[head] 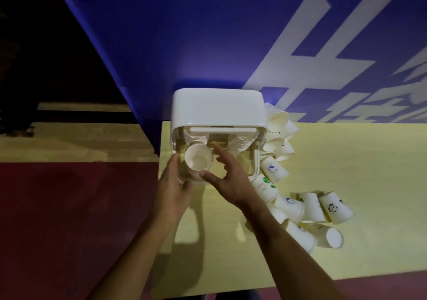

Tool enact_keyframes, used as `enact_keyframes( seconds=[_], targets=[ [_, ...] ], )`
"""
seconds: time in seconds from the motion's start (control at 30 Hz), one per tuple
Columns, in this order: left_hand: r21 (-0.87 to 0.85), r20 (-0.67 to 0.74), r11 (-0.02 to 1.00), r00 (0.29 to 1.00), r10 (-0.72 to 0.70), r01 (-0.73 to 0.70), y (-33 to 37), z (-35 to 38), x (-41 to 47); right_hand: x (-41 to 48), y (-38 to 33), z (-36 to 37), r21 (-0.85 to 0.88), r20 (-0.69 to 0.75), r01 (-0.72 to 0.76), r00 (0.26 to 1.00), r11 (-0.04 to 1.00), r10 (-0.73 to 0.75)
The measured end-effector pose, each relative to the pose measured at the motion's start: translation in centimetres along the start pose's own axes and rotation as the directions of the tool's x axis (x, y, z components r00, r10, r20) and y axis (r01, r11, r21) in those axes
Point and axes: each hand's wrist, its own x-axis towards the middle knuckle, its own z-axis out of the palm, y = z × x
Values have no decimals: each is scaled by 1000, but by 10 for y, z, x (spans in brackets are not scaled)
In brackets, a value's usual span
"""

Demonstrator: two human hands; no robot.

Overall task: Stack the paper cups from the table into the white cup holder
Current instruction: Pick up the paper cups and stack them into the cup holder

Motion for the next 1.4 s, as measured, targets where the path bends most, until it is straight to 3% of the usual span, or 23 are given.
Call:
enact_keyframes(
  seconds=[0.07,0.13,0.3,0.47,0.57,0.63,0.7,0.8,0.93,1.0,1.13,1.2,1.27,1.33,1.4],
  targets=[
    [76,-154,996,986,63,-52,9,3,-15,-20,11,-12,-19,-78,-52,996,998,51],
    [128,-155,978,971,181,-162,21,12,-28,-41,22,-30,-47,-141,-91,986,995,84],
    [147,253,918,912,324,-367,70,82,-38,-89,59,-104,-28,-278,-252,932,967,234],
    [265,394,795,814,427,-545,130,159,-20,-125,96,-176,33,-397,-328,863,944,314],
    [467,392,611,769,505,-640,166,195,21,-139,120,-210,53,-420,-335,847,941,325],
    [632,394,449,760,517,-632,189,211,61,-143,139,-231,58,-429,-333,843,941,325],
    [755,391,347,806,444,-557,206,219,97,-142,154,-250,85,-419,-334,842,939,338],
    [867,346,270,895,281,-420,216,232,127,-133,172,-272,126,-378,-328,857,936,351],
    [909,313,205,919,239,-363,209,247,133,-105,188,-291,110,-315,-303,893,947,323],
    [908,296,236,929,223,-346,205,250,134,-89,193,-297,94,-263,-289,915,953,304],
    [853,207,442,958,198,-276,206,255,134,-53,199,-302,38,-178,-242,953,969,245],
    [844,196,449,948,249,-293,209,254,128,-31,196,-299,33,-145,-238,960,971,241],
    [755,114,604,958,263,-256,216,251,118,-6,192,-294,31,-112,-245,962,969,247],
    [593,13,787,980,198,-167,225,245,104,22,188,-287,53,-64,-277,958,959,280],
    [449,-49,891,994,97,-65,230,236,87,47,185,-277,143,-21,-338,939,930,344]
  ],
)
